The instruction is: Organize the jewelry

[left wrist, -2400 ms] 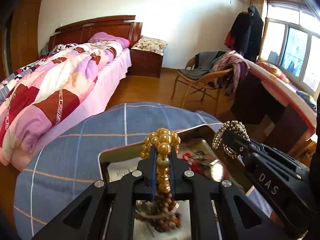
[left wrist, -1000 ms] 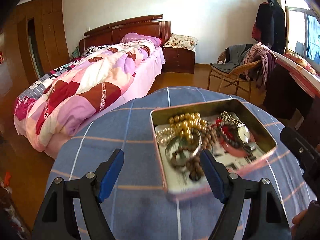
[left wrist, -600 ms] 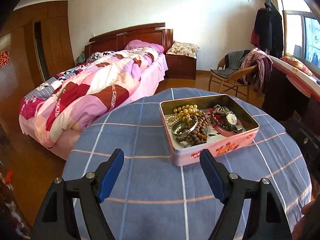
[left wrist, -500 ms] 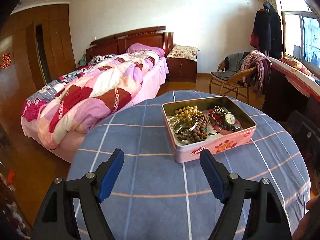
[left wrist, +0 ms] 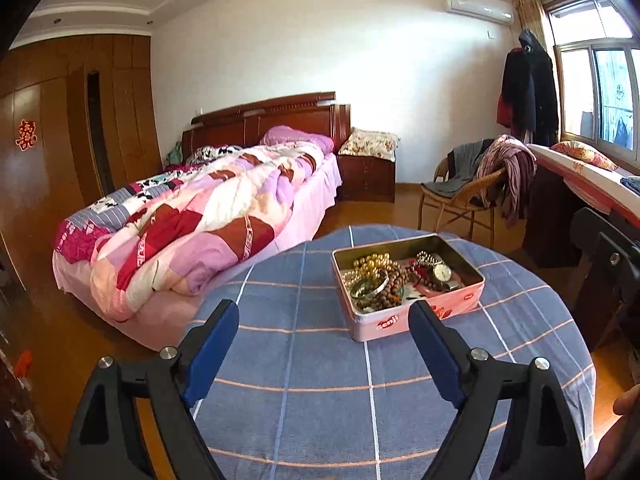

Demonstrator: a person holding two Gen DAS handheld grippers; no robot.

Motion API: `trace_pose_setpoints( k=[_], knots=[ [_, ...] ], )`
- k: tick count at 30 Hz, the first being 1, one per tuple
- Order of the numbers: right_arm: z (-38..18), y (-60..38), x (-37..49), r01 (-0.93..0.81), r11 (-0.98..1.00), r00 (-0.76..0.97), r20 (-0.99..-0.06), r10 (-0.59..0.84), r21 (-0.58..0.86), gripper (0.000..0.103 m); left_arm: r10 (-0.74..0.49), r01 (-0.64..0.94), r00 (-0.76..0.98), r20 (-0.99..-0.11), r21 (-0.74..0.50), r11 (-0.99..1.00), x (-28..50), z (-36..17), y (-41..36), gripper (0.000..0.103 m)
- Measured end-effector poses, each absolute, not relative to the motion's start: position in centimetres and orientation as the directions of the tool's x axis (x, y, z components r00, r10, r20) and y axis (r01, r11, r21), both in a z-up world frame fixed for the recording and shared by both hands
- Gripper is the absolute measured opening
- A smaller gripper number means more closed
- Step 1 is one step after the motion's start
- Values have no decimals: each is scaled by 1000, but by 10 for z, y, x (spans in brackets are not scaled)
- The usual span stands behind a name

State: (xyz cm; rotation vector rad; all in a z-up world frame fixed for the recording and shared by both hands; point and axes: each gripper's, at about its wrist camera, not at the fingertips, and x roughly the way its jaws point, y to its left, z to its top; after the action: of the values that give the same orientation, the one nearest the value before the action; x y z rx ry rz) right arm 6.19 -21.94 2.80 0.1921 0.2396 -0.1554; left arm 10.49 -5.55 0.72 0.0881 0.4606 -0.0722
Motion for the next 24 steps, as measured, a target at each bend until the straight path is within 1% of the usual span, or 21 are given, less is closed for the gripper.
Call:
trace_pose_setpoints(
  k=[5,24],
  knots=[
    [28,-219,62,171,968,962,-243,-124,182,103,-39,90,899,-436,98,991,101,10,-59,88],
    [25,-219,58,170,968,963,-241,-123,185,103,-47,90,899,-435,79,993,98,11,-55,89]
  ],
)
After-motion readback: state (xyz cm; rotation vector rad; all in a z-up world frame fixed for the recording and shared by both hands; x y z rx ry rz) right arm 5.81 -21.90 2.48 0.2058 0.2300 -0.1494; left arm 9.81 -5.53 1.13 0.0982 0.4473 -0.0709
